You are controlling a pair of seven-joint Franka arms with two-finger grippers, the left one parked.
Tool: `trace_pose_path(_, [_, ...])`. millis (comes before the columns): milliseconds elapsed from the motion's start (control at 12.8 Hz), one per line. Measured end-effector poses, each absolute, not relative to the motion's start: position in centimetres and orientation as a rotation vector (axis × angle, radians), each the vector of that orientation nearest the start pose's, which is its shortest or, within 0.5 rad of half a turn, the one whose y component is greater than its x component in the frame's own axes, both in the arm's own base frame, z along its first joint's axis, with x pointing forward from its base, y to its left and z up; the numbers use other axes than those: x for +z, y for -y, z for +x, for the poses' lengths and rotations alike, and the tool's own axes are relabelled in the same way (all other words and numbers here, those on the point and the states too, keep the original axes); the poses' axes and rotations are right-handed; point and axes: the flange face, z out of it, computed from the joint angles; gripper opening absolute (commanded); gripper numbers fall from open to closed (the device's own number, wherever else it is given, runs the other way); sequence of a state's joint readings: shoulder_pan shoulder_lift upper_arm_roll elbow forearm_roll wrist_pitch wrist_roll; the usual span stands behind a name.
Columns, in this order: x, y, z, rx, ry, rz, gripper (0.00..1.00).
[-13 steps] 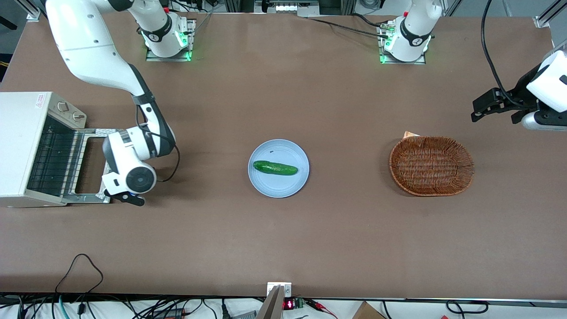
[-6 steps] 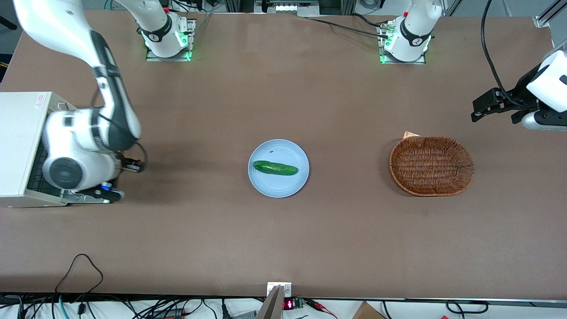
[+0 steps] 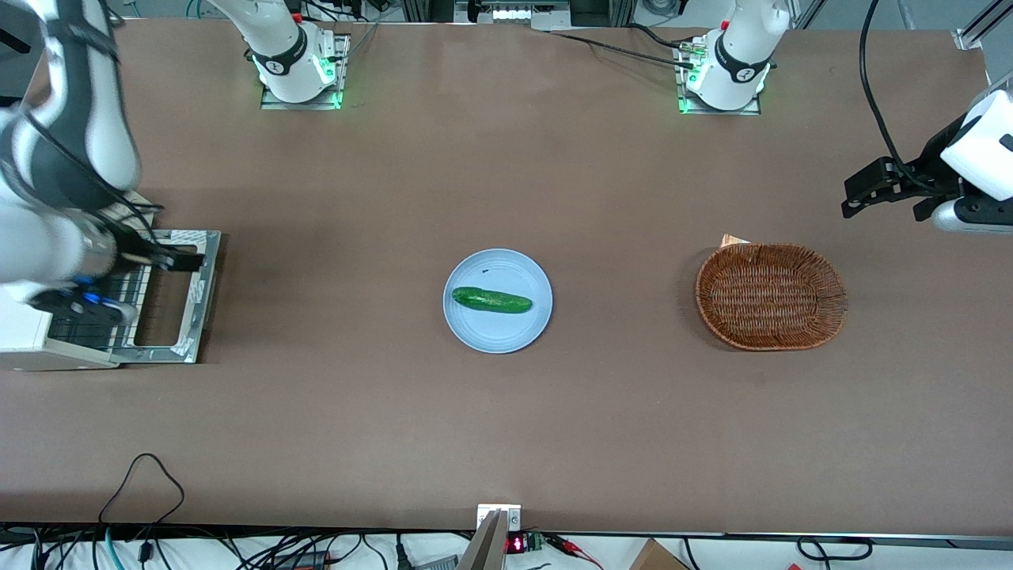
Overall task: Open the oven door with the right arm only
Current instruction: 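Release the door and lift the right gripper away from the oven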
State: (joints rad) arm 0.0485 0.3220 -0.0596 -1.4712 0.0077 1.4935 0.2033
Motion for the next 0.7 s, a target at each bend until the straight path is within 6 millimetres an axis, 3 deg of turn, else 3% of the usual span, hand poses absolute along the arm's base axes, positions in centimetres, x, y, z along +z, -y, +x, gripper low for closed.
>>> trace_pose_path(235, [53.3, -0.7, 60.3, 0.352, -0.229, -3.127, 0.99])
trace_pose_path(391, [55.7, -1.4, 59.6, 0.201, -0.198, -3.131, 0.99])
trace_pose_path(547, [55.7, -2.3, 58.5, -0.001, -0.162, -3.125, 0.99])
trace_pose_path(704, [55.0, -2.7, 56.5, -0.001, -0.148, -3.123, 0.99])
